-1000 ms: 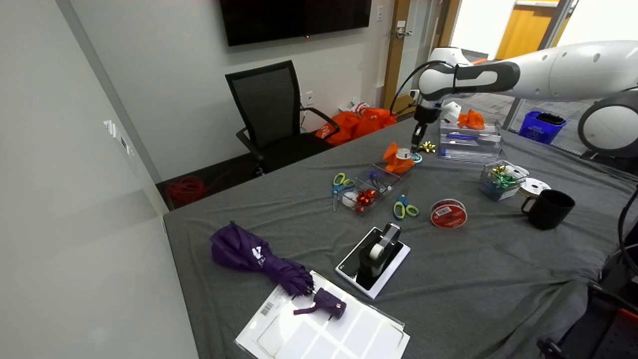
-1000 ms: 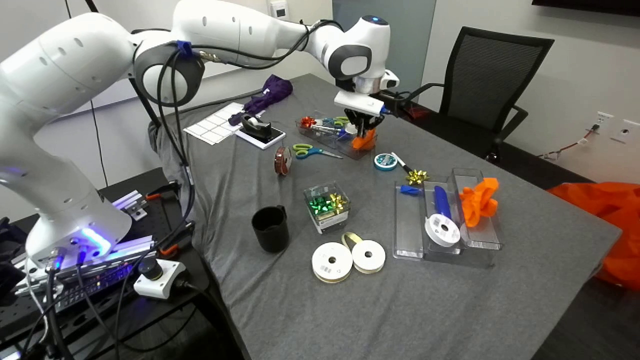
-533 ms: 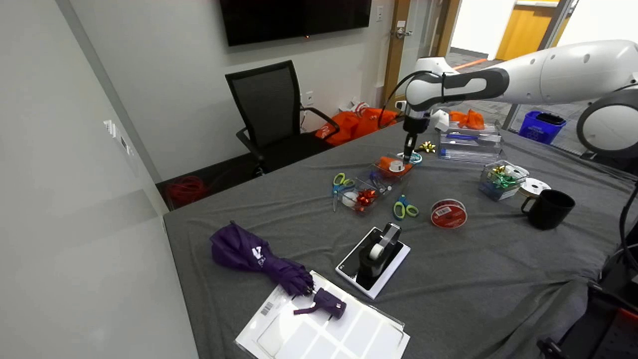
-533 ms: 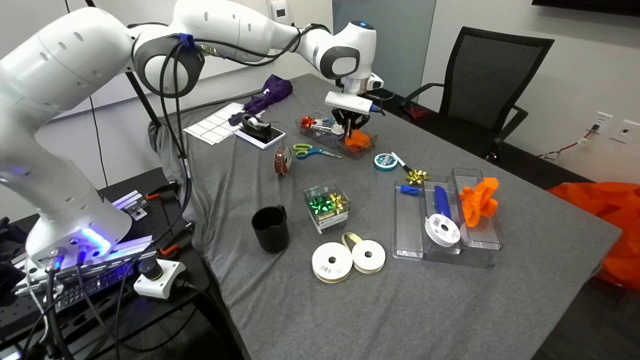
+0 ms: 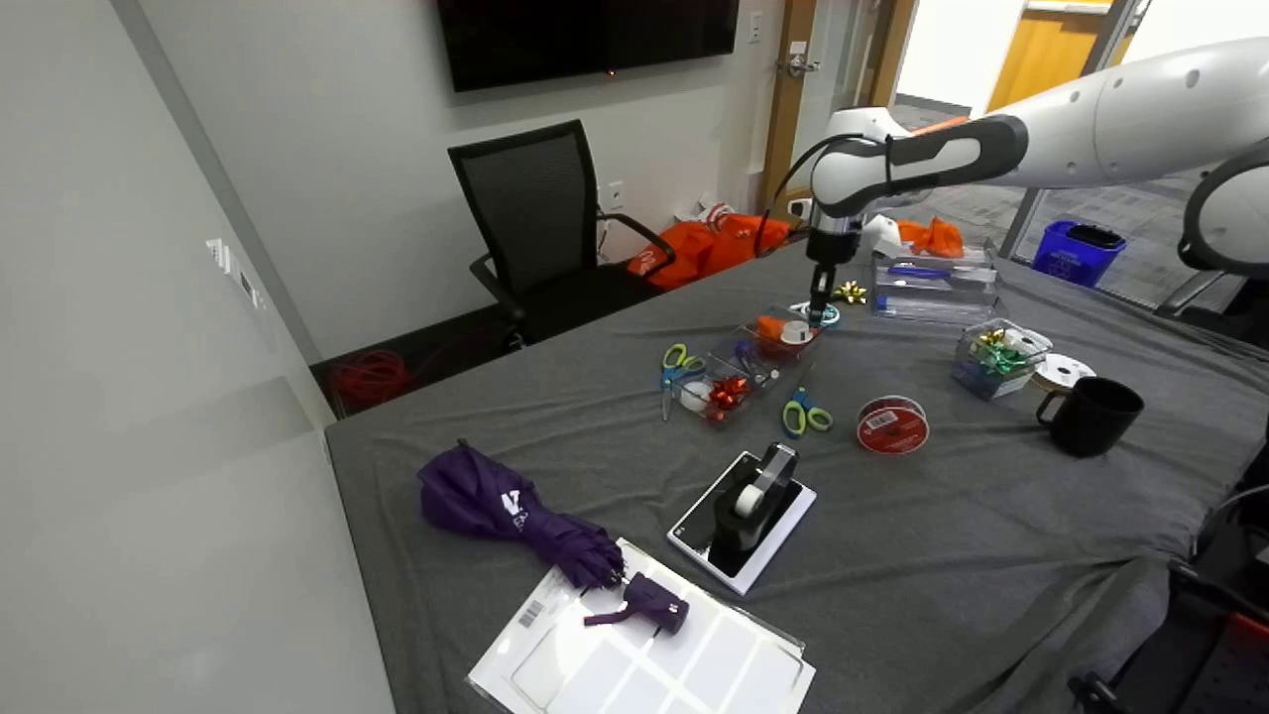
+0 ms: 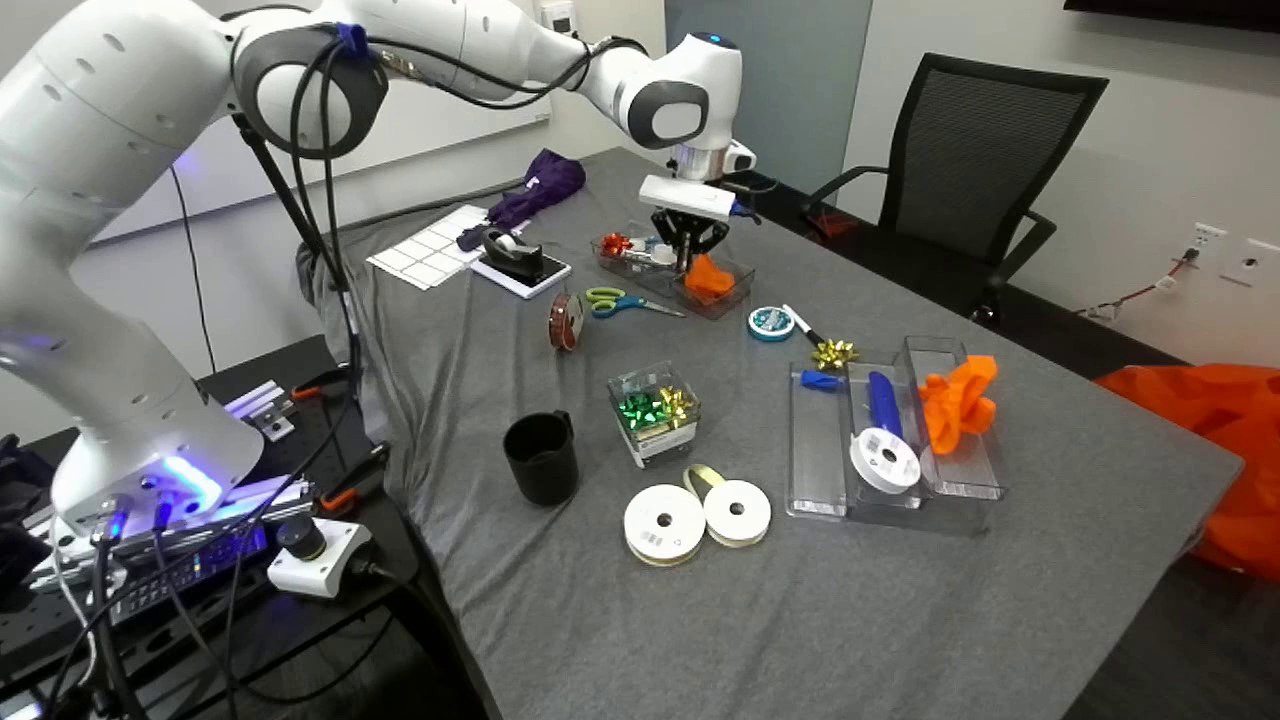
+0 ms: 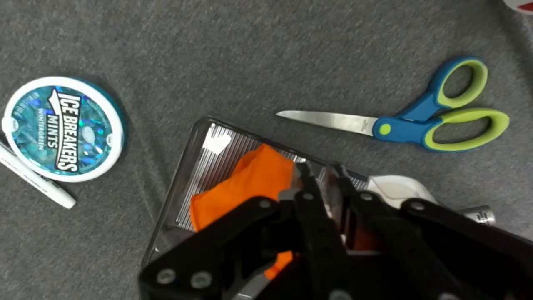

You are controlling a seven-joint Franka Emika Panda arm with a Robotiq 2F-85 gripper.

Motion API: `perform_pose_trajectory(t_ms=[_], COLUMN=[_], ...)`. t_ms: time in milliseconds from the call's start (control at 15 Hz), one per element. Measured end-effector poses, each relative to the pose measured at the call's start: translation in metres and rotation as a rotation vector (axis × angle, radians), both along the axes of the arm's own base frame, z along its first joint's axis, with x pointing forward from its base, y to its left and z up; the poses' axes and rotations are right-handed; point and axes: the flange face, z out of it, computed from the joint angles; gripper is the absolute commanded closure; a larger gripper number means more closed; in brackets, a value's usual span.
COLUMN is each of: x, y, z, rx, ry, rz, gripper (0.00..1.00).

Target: Put the white object and red disc in the container at the back.

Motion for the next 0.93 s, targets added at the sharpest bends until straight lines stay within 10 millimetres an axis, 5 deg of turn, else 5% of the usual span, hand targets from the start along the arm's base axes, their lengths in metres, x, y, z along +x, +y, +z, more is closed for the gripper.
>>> perform_pose_trajectory(t_ms=[533, 933], x=[-0.016, -0.020], y=[0.043, 0.045], z=[-0.012, -0.019], rx=[0.127, 0.170], ry=[0.007, 0.041], rz=[0.030, -0.118], gripper=[0.97, 0.97])
